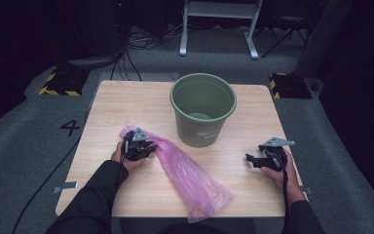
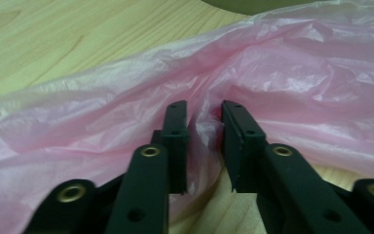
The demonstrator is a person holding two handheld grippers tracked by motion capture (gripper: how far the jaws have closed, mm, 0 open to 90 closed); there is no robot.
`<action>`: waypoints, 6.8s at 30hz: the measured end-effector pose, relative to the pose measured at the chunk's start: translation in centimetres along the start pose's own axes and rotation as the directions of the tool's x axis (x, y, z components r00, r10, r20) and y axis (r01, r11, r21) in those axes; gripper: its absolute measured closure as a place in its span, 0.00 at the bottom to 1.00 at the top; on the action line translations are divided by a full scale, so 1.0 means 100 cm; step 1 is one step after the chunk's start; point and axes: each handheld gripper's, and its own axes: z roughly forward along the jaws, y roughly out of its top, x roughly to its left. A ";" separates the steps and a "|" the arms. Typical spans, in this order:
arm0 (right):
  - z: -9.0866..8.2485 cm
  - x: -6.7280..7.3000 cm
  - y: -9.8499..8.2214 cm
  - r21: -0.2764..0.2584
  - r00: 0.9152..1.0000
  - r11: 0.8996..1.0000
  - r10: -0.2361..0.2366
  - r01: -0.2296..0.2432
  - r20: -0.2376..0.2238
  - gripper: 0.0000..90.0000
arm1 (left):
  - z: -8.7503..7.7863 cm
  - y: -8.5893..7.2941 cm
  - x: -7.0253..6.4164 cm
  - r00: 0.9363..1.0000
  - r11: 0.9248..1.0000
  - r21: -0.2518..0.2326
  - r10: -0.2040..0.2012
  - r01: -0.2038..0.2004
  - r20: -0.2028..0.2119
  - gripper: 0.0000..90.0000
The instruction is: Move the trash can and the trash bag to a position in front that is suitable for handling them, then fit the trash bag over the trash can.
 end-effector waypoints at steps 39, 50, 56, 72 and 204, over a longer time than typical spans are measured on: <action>0.001 0.000 0.001 0.000 1.000 1.000 0.005 -0.005 0.005 0.29 | -0.051 0.014 -0.006 0.997 0.943 -0.327 0.045 -0.061 -0.058 0.98; 0.000 0.001 0.000 0.000 1.000 1.000 0.006 -0.006 0.004 0.29 | -0.053 0.017 -0.009 0.997 0.939 -0.337 0.055 -0.071 -0.057 0.99; 0.000 0.001 0.000 0.000 1.000 1.000 0.006 -0.006 0.004 0.29 | -0.062 0.022 -0.012 0.996 0.921 -0.380 0.067 -0.082 -0.054 0.99; 0.000 0.001 0.000 -0.001 1.000 1.000 0.006 -0.006 0.002 0.29 | -0.074 0.030 -0.010 0.993 0.898 -0.425 0.100 -0.116 -0.060 0.99; -0.067 0.078 0.133 -0.334 0.962 0.939 -0.159 0.078 -0.224 0.25 | -0.020 0.194 -0.044 0.948 0.912 -0.303 0.310 -0.277 0.066 0.98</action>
